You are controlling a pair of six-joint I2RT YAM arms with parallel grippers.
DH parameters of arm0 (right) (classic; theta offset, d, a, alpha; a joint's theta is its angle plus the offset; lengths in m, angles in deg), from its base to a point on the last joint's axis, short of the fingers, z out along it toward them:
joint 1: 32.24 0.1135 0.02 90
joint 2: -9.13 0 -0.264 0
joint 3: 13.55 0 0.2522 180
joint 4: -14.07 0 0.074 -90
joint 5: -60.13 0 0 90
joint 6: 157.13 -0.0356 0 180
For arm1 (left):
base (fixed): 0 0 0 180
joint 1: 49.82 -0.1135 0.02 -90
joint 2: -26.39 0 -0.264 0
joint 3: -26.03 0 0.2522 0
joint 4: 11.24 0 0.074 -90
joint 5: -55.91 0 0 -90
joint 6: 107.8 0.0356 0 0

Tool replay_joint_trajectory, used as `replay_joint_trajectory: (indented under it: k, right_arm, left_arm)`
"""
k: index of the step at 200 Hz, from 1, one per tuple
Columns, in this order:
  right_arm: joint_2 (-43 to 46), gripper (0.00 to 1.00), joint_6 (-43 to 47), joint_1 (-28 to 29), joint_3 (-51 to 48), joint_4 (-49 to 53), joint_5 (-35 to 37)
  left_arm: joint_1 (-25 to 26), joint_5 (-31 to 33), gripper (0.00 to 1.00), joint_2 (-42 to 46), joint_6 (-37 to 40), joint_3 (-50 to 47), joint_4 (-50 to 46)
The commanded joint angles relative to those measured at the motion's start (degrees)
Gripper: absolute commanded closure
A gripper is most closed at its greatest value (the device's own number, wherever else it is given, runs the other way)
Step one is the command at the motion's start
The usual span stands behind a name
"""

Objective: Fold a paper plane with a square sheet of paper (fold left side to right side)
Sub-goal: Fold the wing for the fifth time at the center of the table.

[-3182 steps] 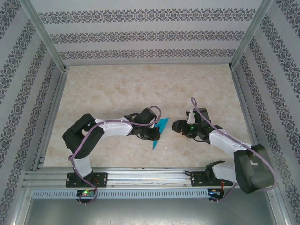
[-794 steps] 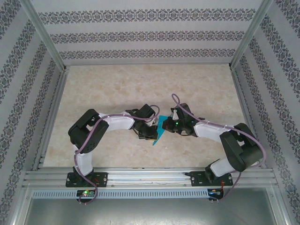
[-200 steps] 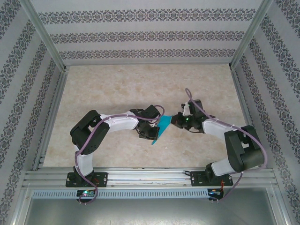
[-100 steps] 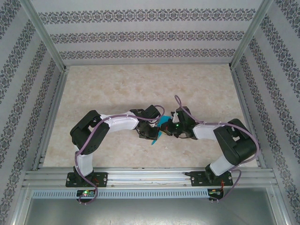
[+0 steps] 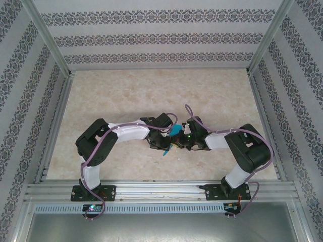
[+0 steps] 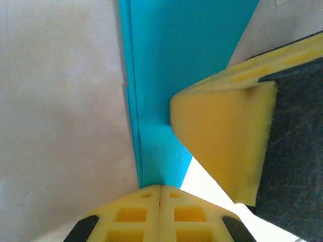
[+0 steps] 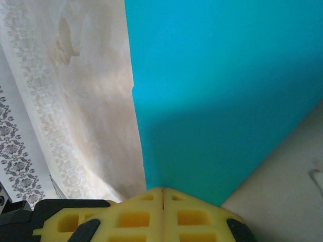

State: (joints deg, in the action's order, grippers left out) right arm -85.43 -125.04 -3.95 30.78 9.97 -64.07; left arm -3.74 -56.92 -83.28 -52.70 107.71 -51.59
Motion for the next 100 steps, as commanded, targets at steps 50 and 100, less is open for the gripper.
replay_joint_trajectory:
  k: [50, 100]
  right_arm:
    - [-4.4, 1.0, 3.29, 0.53, -2.36, 7.61, 5.45]
    - [-4.13, 1.0, 4.27, 0.53, -1.61, 9.21, 5.83]
  left_arm:
    - [-2.13, -2.64, 0.95, 5.74, -2.46, -1.53, -4.75]
    - [-2.49, -11.81, 0.95, 7.69, -7.53, -4.93, 3.93]
